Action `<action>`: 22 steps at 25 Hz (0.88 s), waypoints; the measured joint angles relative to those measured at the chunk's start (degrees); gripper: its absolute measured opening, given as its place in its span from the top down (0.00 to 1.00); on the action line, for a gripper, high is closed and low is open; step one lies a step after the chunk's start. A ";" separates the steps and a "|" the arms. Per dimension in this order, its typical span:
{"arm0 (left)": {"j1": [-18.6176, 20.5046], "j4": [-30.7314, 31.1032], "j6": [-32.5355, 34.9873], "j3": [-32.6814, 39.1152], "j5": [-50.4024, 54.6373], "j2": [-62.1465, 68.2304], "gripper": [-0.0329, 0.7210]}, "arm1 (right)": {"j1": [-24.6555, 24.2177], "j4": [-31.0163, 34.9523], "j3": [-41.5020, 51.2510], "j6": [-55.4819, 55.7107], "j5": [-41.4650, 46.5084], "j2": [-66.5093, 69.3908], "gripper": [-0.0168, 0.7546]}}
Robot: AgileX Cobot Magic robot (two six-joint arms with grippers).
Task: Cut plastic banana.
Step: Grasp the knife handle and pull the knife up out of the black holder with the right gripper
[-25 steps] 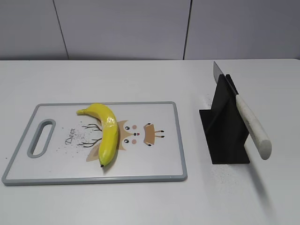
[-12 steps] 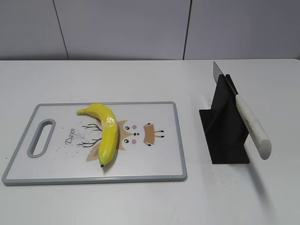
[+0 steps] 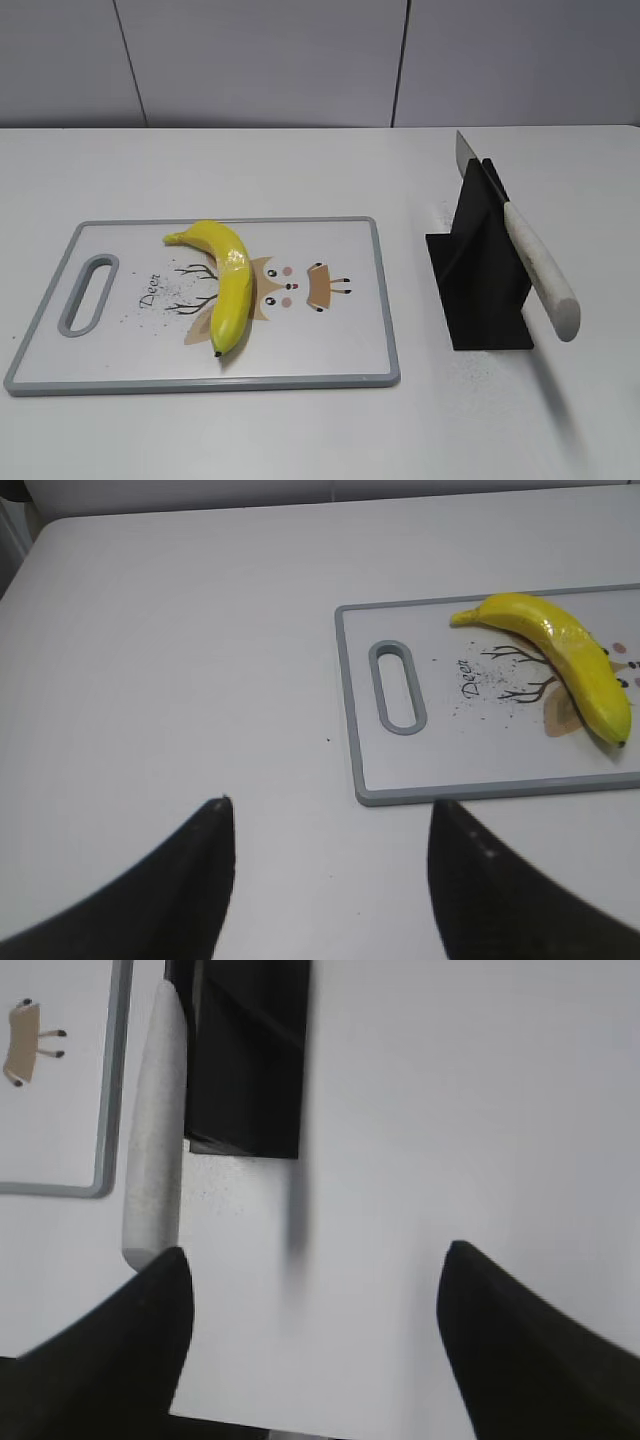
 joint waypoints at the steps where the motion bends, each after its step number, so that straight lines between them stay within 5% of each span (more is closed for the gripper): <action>1: 0.00 0.00 0.00 0.00 0.00 0.00 0.17 | 1.17 0.28 -0.96 0.00 0.12 2.23 0.23; 11: 0.00 0.00 0.00 0.00 0.00 0.00 0.17 | 16.95 0.55 -8.16 4.39 0.71 18.98 0.23; 22: 0.00 0.00 0.00 0.00 0.00 0.00 0.17 | 18.45 -4.09 -8.86 12.00 0.41 31.55 0.31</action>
